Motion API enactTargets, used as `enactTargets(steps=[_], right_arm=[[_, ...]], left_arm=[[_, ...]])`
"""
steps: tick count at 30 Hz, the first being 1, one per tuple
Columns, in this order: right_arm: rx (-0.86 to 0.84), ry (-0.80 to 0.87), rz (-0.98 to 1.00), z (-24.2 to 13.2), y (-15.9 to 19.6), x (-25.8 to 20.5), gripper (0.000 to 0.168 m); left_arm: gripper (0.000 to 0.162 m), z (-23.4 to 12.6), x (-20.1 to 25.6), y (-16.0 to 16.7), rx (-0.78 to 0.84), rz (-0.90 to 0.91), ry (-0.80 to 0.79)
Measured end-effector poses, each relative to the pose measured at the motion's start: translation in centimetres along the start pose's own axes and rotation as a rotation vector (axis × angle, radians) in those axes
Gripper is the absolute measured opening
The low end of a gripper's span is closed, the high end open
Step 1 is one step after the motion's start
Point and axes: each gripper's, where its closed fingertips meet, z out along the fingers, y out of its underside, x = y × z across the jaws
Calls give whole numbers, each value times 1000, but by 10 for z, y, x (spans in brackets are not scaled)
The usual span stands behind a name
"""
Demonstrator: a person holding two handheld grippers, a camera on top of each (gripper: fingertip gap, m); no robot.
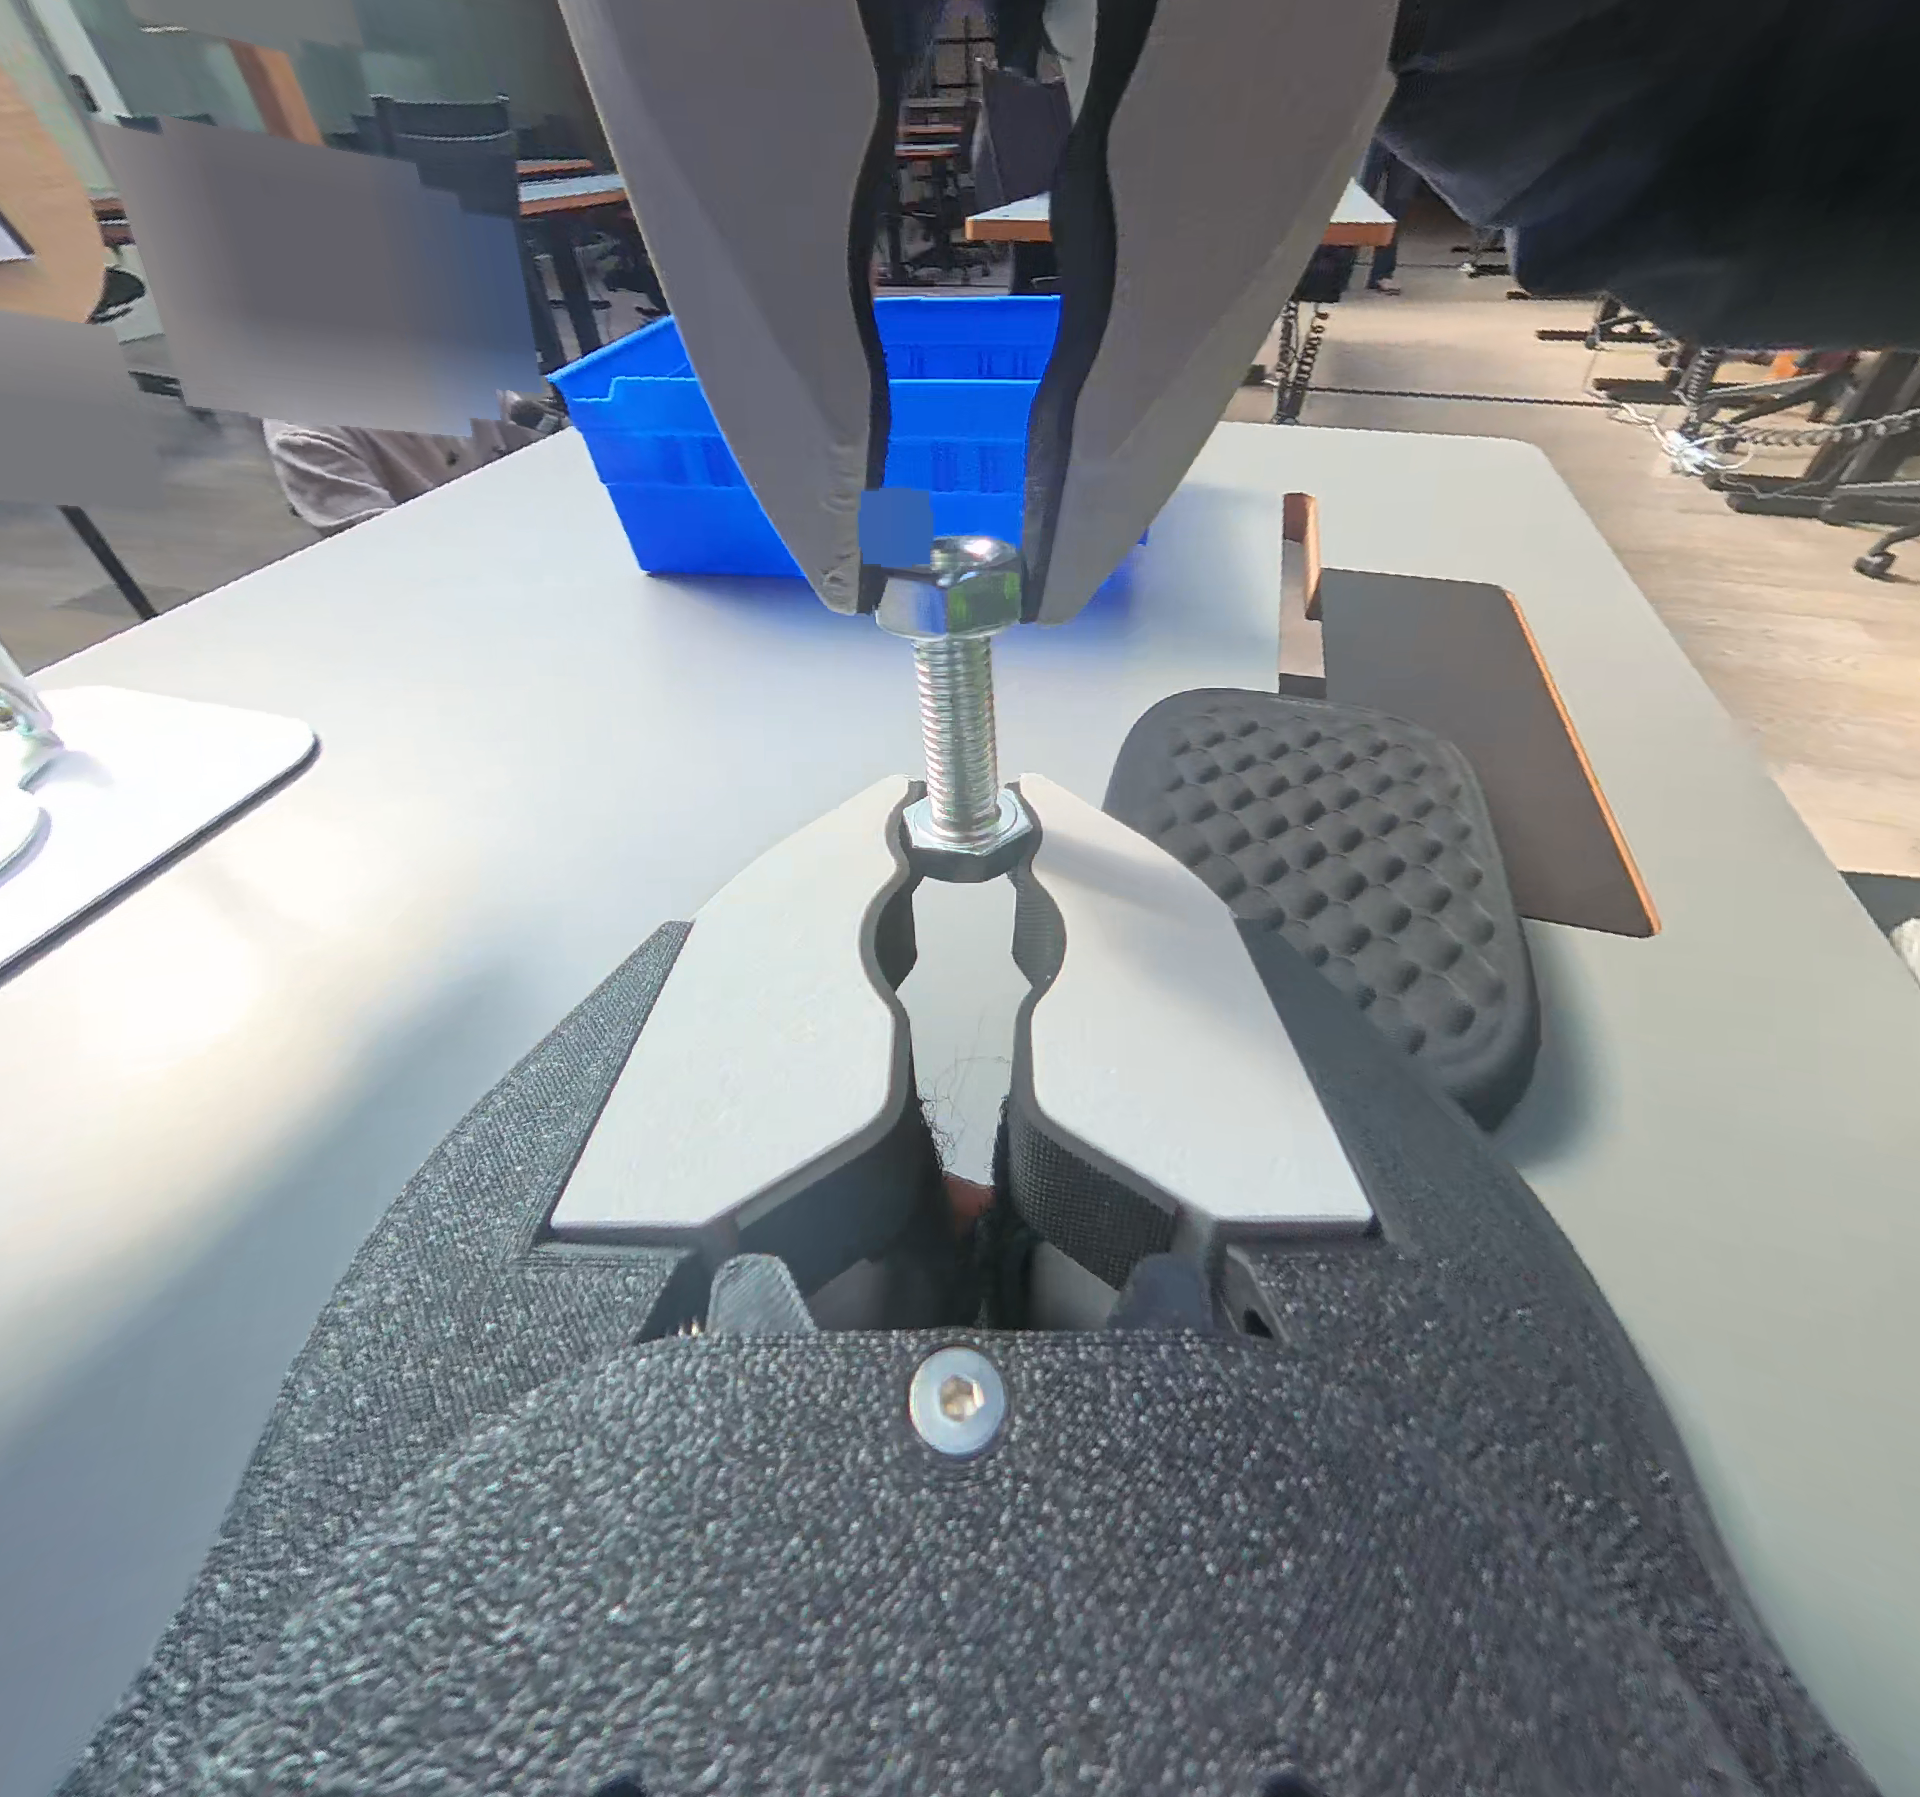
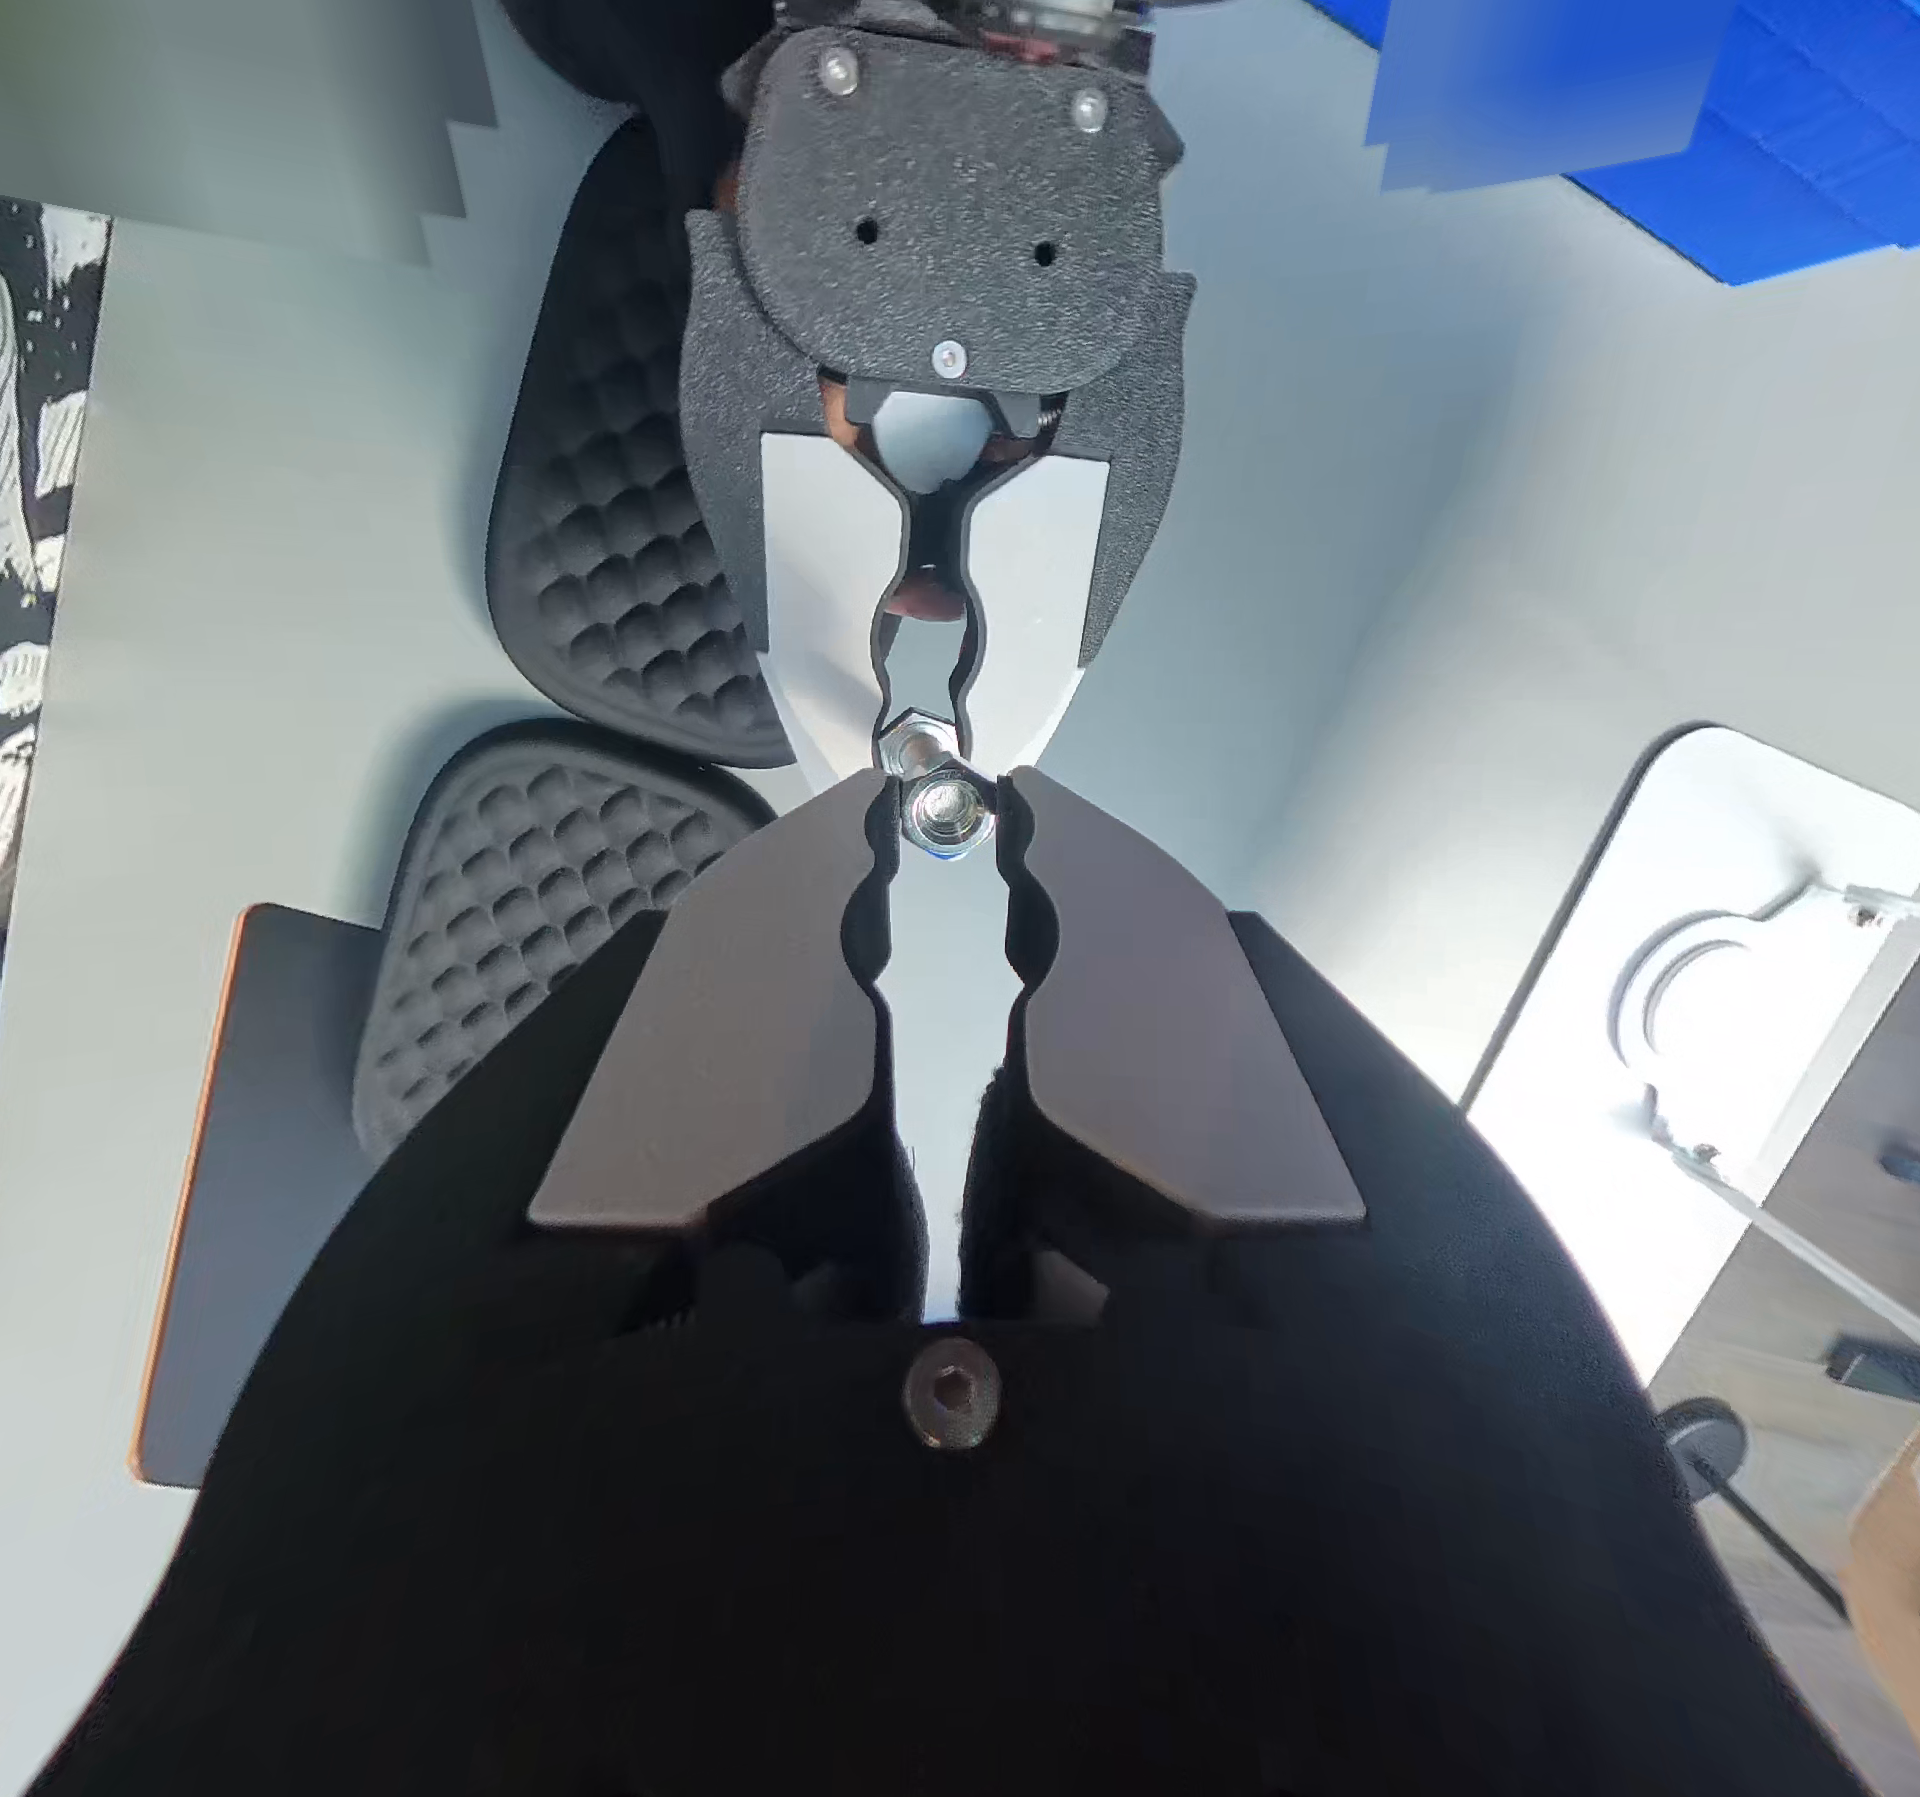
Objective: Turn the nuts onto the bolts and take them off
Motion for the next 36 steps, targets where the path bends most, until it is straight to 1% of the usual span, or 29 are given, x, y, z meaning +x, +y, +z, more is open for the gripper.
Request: enactTargets(steps=[4, 8, 9, 10, 12, 15, 18, 21, 23, 25, 27, 31, 36], right_arm=[[1, 40, 138, 2, 4, 5, 17], [0, 61, 152, 5, 5, 4, 18], [6, 68, 143, 5, 5, 5, 21], [10, 74, 139, 5, 4, 5, 30], [35, 72, 112, 4, 1, 4, 40], [90, 61, 79, 0, -4, 3, 46], [170, 3, -45, -3, -5, -4, 42], [197, -39, -213, -4, -2, -12, 38], [212, -53, -268, -5, -5, -14, 34], [184, -65, -294, -3, -6, -13, 31], [147, -85, -313, -1, -5, -14, 20], [112, -121, -393, -1, -6, -20, 19], [66, -160, -595, 1, -8, -33, 19]], left_arm=[[14, 1, -12, 2, -19, 25, -139], [14, 4, -11, 5, -16, 17, -138], [14, 4, -11, 5, -14, 11, -130], [14, 4, -11, 3, -3, 6, -127], [14, 3, -9, 3, 0, 6, -109], [14, 3, -6, 1, 26, 15, -81], [14, 1, 1, -5, 83, 21, -19], [14, -2, 7, -8, 111, 14, 47], [14, -2, 11, -8, 115, 18, 76], [14, -2, 12, -7, 108, 29, 79], [14, -1, 14, -5, 97, 43, 82], [14, 0, 19, -4, 88, 54, 117], [14, -3, 36, 0, 66, 61, 269]])
